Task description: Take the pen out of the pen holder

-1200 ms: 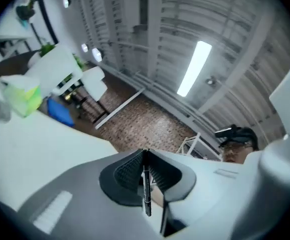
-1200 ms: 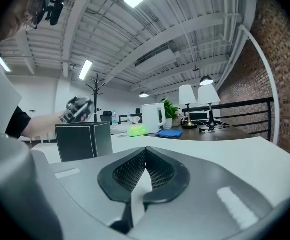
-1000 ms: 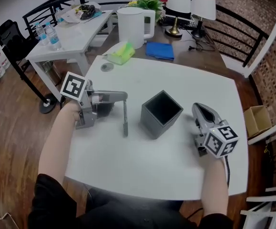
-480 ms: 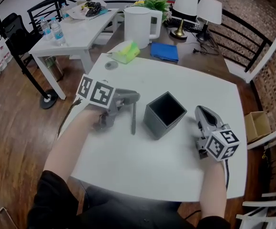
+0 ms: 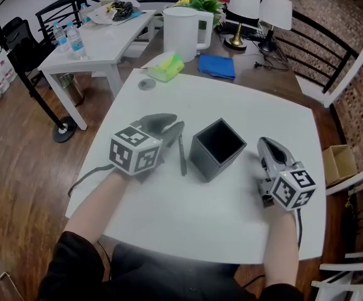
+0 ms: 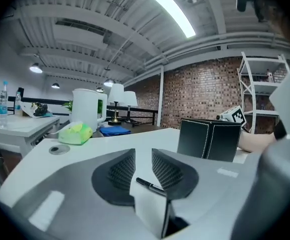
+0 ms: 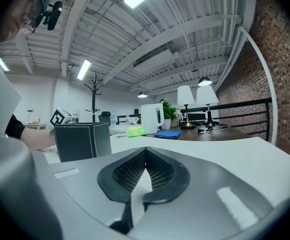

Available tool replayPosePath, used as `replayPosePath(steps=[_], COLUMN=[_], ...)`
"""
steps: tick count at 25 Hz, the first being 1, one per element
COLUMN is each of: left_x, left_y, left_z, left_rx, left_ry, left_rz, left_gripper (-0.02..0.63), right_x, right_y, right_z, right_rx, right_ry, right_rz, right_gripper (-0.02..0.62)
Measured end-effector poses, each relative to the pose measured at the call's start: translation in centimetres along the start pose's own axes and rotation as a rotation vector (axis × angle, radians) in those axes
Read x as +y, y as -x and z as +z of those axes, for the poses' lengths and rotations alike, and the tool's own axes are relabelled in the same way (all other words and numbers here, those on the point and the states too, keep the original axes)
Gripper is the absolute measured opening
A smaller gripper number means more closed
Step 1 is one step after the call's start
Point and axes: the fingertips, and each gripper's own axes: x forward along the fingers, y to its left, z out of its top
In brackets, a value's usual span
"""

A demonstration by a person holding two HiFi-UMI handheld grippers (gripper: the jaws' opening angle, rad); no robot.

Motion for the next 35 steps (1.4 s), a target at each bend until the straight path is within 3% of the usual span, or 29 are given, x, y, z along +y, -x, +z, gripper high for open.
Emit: replayPosePath(steps=[6, 17, 35], left_x=[0.9, 4.3, 3.3], left_y=[0.8, 3.9, 4.6], left_z=[0.8, 0.8, 0.8], left_rx=[-0.052, -0.104, -0.099], left_ry=[0.001, 0.006, 0.001], left_rz=[-0.004, 0.136, 0.092], left_gripper=[0.076, 0.063, 0.044], right_x=[0.1, -0.5, 0.2], right_y=[-0.1, 0.6, 1.1], right_z=[0.0, 0.1, 0.4], right_rx=[-0.004, -0.015, -0.014], right_ry=[0.001, -0.004, -0.004], right_rz=[-0.003, -0.055, -0.058], right_gripper=[0.014, 0.014, 0.012])
